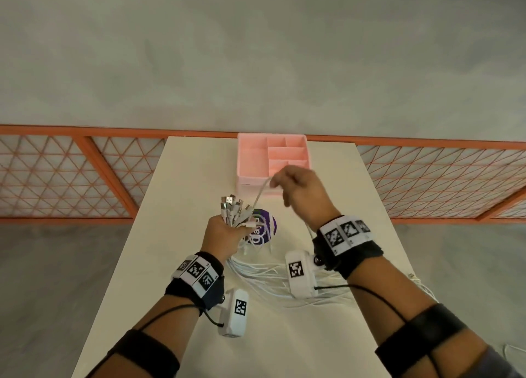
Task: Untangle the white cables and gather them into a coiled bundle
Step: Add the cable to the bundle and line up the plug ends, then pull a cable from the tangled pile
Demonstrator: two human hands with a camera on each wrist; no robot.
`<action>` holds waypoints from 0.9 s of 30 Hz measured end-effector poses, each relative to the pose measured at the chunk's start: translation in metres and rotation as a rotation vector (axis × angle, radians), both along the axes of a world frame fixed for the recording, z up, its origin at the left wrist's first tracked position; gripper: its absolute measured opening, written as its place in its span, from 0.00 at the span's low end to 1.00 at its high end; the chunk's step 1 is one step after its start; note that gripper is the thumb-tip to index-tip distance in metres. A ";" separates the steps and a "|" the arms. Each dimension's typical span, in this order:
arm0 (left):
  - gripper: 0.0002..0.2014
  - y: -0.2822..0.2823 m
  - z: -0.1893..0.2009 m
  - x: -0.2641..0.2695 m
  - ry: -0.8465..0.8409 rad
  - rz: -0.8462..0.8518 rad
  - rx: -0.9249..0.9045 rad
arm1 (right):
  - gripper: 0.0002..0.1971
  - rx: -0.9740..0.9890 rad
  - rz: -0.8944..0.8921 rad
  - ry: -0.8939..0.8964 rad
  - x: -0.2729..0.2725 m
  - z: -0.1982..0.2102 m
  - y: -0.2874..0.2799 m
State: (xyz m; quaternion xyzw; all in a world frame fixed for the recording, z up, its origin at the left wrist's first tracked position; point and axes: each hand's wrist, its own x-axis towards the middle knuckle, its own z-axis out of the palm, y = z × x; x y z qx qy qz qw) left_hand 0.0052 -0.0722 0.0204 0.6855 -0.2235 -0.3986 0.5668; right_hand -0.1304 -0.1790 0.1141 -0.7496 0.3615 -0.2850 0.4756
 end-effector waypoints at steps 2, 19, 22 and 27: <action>0.11 0.005 -0.008 0.003 -0.001 0.023 0.031 | 0.15 0.095 -0.162 -0.330 0.001 0.025 -0.010; 0.07 -0.010 0.008 0.003 0.003 -0.113 0.007 | 0.44 -0.551 0.068 0.696 -0.019 -0.050 -0.006; 0.07 -0.010 0.013 -0.001 -0.022 -0.140 -0.006 | 0.20 -0.571 0.302 0.759 -0.007 -0.050 -0.003; 0.10 -0.007 0.001 0.006 -0.003 -0.057 0.016 | 0.08 -0.159 0.264 0.391 -0.003 -0.029 -0.006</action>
